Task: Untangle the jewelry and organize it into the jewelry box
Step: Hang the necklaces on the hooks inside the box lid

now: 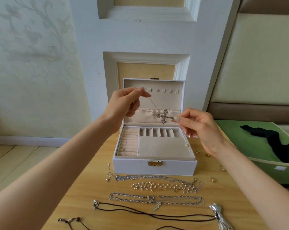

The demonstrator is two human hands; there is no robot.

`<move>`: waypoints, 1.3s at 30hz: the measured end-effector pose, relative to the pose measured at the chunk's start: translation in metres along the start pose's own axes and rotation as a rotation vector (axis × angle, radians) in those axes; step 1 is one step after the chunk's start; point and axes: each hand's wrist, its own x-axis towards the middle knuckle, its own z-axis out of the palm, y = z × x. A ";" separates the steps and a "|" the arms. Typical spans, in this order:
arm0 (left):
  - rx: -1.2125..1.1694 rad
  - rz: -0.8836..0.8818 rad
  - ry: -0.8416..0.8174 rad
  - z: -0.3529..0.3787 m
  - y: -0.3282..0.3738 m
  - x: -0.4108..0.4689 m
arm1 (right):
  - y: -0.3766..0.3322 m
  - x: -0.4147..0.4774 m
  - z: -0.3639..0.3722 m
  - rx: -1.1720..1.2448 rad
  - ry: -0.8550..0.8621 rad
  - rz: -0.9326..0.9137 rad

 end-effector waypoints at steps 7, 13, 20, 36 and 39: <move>0.010 -0.218 0.045 -0.008 0.001 0.003 | 0.011 -0.002 0.000 -0.040 0.060 -0.099; 0.674 -0.291 -0.218 -0.003 0.000 -0.001 | 0.010 0.003 0.000 -0.024 0.075 -0.073; 0.436 -0.037 -0.393 0.024 -0.025 -0.012 | 0.009 0.010 0.008 -0.143 0.028 -0.023; 0.311 -0.064 -0.339 0.018 -0.023 -0.016 | 0.007 0.012 0.009 -0.187 -0.125 0.042; 0.283 -0.080 -0.346 0.022 -0.024 -0.016 | 0.007 0.010 0.013 -0.196 -0.169 0.066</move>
